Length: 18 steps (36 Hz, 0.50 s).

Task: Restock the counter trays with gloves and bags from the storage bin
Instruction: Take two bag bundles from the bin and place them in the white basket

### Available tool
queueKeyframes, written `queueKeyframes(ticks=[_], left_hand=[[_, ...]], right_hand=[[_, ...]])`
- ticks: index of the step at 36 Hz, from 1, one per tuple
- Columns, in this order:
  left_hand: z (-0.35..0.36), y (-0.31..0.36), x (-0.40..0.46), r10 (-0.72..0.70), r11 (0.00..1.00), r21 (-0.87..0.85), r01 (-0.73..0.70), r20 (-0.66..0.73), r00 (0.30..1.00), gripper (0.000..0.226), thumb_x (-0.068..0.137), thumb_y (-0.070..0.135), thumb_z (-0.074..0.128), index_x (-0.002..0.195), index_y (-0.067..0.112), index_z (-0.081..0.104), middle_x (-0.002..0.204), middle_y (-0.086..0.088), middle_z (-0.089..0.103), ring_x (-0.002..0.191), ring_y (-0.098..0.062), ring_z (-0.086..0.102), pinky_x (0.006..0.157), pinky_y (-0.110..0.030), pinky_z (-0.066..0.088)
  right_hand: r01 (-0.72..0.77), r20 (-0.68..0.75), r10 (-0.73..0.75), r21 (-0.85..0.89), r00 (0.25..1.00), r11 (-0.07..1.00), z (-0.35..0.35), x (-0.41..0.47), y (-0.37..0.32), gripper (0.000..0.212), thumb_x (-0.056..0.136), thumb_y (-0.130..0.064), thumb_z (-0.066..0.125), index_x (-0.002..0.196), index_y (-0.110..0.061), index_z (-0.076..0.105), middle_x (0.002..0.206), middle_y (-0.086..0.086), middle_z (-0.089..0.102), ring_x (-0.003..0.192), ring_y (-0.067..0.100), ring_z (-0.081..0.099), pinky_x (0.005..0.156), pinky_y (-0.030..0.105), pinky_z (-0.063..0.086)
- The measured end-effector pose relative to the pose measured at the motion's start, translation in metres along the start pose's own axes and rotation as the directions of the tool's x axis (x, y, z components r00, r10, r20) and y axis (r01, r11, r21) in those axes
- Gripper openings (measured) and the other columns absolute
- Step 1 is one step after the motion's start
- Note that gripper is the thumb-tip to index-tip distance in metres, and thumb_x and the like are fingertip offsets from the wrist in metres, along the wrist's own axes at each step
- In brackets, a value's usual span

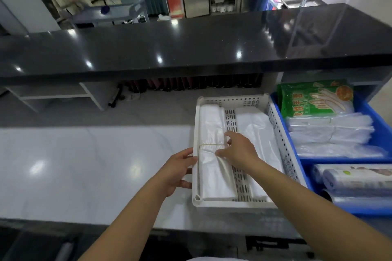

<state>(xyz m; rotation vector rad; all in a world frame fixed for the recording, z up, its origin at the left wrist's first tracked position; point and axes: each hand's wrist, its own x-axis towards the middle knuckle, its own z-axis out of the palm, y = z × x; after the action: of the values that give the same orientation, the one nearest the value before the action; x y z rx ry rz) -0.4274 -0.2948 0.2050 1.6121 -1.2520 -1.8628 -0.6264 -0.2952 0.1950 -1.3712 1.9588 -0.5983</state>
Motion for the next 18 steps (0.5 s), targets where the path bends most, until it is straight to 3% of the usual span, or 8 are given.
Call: queueKeyframes(ticks=[3, 5, 9, 11, 15, 18], left_hand=[[0.001, 0.000, -0.005, 0.007, 1.000, 0.009, -0.007, -0.015, 1.000, 0.029, 0.099, 0.024, 0.053, 0.123, 0.033, 0.067, 0.112, 0.003, 0.074, 0.095, -0.019, 0.072, 0.069, -0.044, 0.063], [0.001, 0.002, -0.011, 0.013, 1.000, 0.028, -0.012, -0.037, 0.999, 0.036, 0.100, 0.031, 0.053, 0.136, 0.030, 0.056, 0.124, 0.001, 0.068, 0.104, -0.022, 0.068, 0.071, -0.042, 0.063], [-0.010, 0.005, -0.029, 0.103, 0.984, 0.164, -0.076, -0.168, 0.980, 0.063, 0.095, 0.054, 0.051, 0.151, 0.037, 0.029, 0.156, 0.001, 0.039, 0.133, -0.025, 0.047, 0.102, -0.044, 0.051], [-0.023, 0.004, -0.043, 0.173, 0.959, 0.257, -0.120, -0.195, 0.966, 0.067, 0.091, 0.062, 0.051, 0.151, 0.044, 0.026, 0.159, 0.006, 0.032, 0.140, -0.023, 0.040, 0.111, -0.044, 0.040], [-0.058, -0.001, -0.089, 0.265, 0.892, 0.425, -0.156, -0.212, 0.941, 0.068, 0.088, 0.066, 0.053, 0.149, 0.050, 0.026, 0.160, 0.012, 0.030, 0.144, -0.018, 0.034, 0.105, -0.038, 0.036], [-0.086, -0.015, -0.137, 0.303, 0.807, 0.577, -0.125, -0.223, 0.927, 0.069, 0.089, 0.065, 0.052, 0.151, 0.049, 0.023, 0.161, 0.017, 0.024, 0.146, -0.014, 0.028, 0.109, -0.035, 0.030]], right_hand=[[0.039, -0.003, -0.039, -0.044, 0.999, 0.998, 0.000, -0.006, 0.001, 0.040, 0.075, -0.031, 0.071, 0.109, -0.015, 0.058, 0.106, 0.005, 0.065, 0.097, 0.027, 0.064, 0.082, 0.040, 0.053], [0.064, 0.007, -0.064, -0.076, 0.998, 0.995, -0.002, -0.011, 0.001, 0.050, 0.078, -0.031, 0.070, 0.124, -0.017, 0.054, 0.122, 0.006, 0.062, 0.106, 0.027, 0.062, 0.085, 0.041, 0.054], [0.107, 0.108, -0.104, -0.024, 0.989, 0.994, -0.015, -0.024, -0.004, 0.079, 0.079, -0.033, 0.076, 0.147, -0.032, 0.036, 0.151, 0.001, 0.039, 0.118, 0.025, 0.054, 0.081, 0.034, 0.055], [0.149, 0.142, -0.143, -0.033, 0.980, 0.988, -0.022, -0.032, -0.011, 0.078, 0.079, -0.036, 0.076, 0.147, -0.033, 0.037, 0.155, -0.001, 0.034, 0.113, 0.022, 0.055, 0.079, 0.031, 0.055], [0.283, 0.147, -0.259, -0.171, 0.954, 0.944, -0.032, -0.053, -0.039, 0.070, 0.083, -0.049, 0.069, 0.145, -0.035, 0.039, 0.156, -0.006, 0.034, 0.135, 0.019, 0.043, 0.097, 0.031, 0.040], [0.425, 0.169, -0.394, -0.237, 0.904, 0.874, -0.027, -0.080, -0.075, 0.068, 0.084, -0.055, 0.065, 0.144, -0.035, 0.041, 0.153, -0.007, 0.039, 0.137, 0.017, 0.039, 0.107, 0.034, 0.034]])
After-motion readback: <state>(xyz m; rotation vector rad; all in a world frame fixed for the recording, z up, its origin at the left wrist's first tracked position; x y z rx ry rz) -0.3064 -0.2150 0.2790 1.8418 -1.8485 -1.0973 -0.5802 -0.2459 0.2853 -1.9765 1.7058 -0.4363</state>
